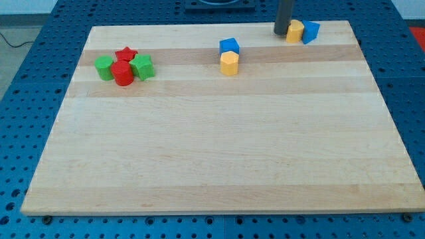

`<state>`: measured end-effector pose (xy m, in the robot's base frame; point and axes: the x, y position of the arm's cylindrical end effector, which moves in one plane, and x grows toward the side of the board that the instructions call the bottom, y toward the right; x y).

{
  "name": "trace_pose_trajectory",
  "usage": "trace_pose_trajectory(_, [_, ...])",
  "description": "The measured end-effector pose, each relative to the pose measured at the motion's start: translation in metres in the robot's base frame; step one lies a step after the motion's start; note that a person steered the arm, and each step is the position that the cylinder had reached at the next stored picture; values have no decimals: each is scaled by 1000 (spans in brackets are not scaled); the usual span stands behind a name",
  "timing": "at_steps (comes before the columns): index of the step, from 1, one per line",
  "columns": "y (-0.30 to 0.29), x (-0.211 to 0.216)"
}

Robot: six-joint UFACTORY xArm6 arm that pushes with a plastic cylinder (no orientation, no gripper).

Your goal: Move the blue cueb to the bottom of the yellow heart

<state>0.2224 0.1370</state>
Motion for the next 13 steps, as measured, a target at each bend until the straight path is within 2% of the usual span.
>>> trace_pose_trajectory(1, [-39,3])
trace_pose_trajectory(2, [-109,3])
trace_pose_trajectory(3, [-174,27])
trace_pose_trajectory(4, [-186,63])
trace_pose_trajectory(5, [-146,87])
trace_pose_trajectory(6, [-79,102])
trace_pose_trajectory(7, [-19,102])
trace_pose_trajectory(8, [-32,109])
trace_pose_trajectory(10, [-152,121])
trace_pose_trajectory(12, [-154,79])
trace_pose_trajectory(13, [-102,78])
